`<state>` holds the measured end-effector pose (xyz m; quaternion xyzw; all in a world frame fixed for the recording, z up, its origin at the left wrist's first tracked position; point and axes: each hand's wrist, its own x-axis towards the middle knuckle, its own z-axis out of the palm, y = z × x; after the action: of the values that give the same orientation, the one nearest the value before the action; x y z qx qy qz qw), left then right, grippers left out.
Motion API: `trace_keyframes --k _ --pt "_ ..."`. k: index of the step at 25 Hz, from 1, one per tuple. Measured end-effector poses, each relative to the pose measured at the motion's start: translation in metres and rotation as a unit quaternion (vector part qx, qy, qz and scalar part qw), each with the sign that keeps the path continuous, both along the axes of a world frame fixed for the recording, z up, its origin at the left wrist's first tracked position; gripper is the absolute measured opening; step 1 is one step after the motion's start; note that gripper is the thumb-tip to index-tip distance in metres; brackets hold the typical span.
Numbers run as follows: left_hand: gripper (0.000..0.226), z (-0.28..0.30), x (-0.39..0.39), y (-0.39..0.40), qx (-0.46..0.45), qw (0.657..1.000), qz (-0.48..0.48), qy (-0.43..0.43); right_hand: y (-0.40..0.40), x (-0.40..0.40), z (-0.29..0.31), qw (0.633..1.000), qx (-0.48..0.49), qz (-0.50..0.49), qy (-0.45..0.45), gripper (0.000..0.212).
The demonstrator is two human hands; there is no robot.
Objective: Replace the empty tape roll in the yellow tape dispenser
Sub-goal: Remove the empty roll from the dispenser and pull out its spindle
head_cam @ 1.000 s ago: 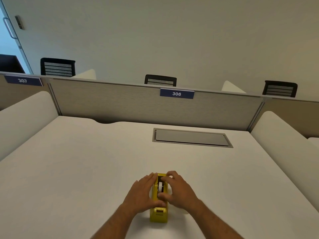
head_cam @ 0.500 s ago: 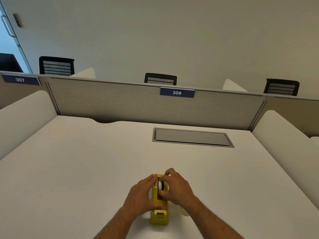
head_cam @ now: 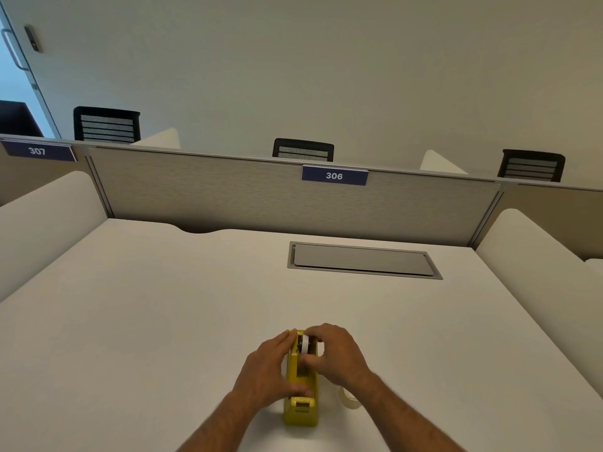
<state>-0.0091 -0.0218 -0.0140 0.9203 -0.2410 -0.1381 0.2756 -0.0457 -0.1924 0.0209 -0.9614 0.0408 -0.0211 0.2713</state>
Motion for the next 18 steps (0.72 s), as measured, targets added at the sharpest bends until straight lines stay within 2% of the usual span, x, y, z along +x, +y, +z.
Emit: trace_keyframes --k 4,7,10,13,18 --pt "0.112 0.008 -0.004 -0.001 -0.033 0.999 0.007 -0.007 -0.001 -0.005 0.005 0.999 0.048 -0.021 -0.012 0.051" --pt "0.079 0.014 -0.006 0.002 -0.143 0.989 0.028 -0.018 -0.002 -0.009 0.009 0.997 0.073 -0.018 -0.02 0.05" --pt "0.051 0.025 -0.013 -0.002 -0.265 0.961 0.074 0.023 0.0 -0.012 0.015 0.994 0.101 -0.004 -0.035 0.043" --pt "0.042 0.033 -0.017 -0.007 -0.328 0.937 0.097 0.063 0.002 -0.015 0.022 0.991 0.125 0.008 -0.048 0.036" --pt "0.036 0.035 -0.017 -0.008 -0.373 0.913 0.12 0.111 0.001 -0.019 0.026 0.986 0.163 0.008 -0.038 0.038"
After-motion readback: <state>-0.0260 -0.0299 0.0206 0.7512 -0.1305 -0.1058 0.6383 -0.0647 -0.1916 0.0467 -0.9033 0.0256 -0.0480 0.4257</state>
